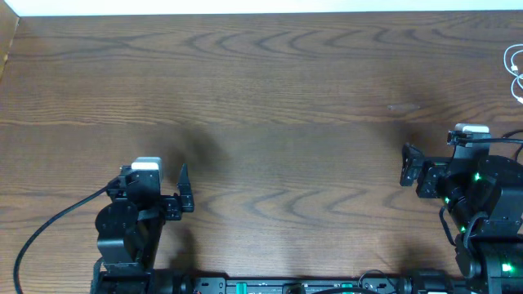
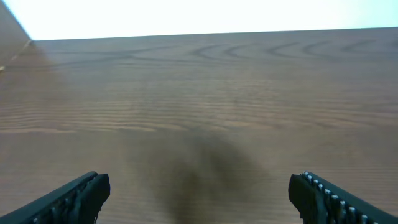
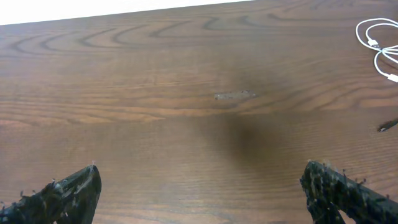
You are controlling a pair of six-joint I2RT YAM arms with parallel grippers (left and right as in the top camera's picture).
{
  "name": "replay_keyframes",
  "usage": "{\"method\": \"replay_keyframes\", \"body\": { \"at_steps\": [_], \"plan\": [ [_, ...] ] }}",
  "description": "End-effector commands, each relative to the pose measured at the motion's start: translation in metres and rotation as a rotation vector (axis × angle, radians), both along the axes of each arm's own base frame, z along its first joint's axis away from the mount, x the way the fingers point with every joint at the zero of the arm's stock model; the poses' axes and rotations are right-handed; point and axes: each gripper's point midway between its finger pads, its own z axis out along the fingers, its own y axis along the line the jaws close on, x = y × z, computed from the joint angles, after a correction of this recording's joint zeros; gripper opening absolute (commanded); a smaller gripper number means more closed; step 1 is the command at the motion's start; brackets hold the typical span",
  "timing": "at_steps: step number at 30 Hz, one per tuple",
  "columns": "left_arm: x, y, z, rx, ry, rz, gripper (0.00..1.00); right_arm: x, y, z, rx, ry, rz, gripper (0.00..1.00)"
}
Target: Untangle cables
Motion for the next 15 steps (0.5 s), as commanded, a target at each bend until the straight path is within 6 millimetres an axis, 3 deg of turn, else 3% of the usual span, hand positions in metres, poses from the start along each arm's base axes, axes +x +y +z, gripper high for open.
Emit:
{"method": "replay_keyframes", "body": {
  "at_steps": [1,9,15],
  "plan": [
    [0.000,-0.016,-0.001,-0.035,0.005,-0.089,0.98,-0.001,-0.006,-0.002,-0.006,0.009,-0.045,0.99],
    [0.008,-0.030,-0.014,-0.078,0.070,-0.163,0.98,-0.003,-0.009,-0.005,-0.012,0.019,-0.057,0.99],
    [0.016,-0.029,-0.024,-0.119,0.120,-0.142,0.98,-0.004,-0.009,-0.006,-0.010,0.025,-0.059,0.99]
  ]
}}
